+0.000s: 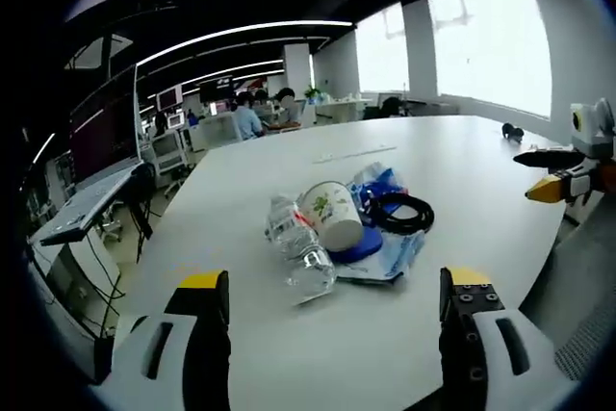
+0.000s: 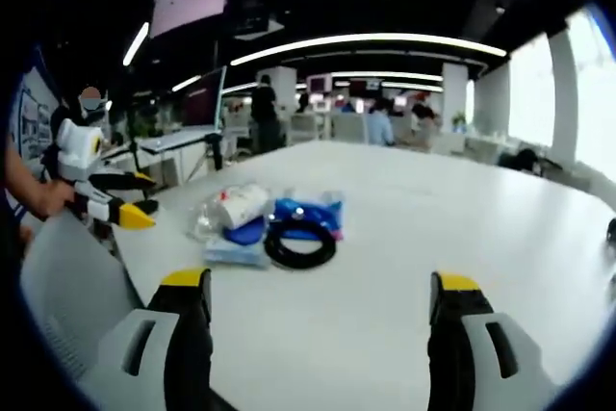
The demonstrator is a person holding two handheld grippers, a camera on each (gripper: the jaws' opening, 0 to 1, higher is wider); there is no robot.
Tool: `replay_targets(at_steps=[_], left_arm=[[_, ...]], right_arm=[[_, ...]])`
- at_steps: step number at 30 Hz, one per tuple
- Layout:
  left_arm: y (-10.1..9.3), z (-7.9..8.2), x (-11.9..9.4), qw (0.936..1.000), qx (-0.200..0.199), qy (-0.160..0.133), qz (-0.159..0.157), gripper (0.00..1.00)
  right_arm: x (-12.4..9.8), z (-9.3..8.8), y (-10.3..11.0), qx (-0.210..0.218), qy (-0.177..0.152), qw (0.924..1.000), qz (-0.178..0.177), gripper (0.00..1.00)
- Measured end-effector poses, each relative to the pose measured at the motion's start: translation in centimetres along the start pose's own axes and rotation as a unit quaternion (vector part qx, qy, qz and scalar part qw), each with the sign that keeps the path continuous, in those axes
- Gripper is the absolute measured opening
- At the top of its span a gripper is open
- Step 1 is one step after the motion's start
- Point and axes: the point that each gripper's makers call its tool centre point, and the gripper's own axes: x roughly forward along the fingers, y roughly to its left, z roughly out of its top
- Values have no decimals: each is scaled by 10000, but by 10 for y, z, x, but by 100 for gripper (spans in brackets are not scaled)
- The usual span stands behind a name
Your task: Arrange the tabletop items into an orderly group along one side of the table until the central work area is clear of visible clutter.
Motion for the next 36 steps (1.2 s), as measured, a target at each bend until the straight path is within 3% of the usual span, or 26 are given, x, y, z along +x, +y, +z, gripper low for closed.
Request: replay_targets(at_steps=[8,23,36], left_arm=[[-2,-9,3,9997,13,220,-54,90],[-5,-10,3,9996,7,279,-104,89],[-3,-7,2,9998,82,195,-20,87]], right_arm=[[1,-4,2,90,82,9999,69,92],[3,-18,-2,-2,435,9991,2,92],[1,-13,0,-269,351,9990,-48,93]])
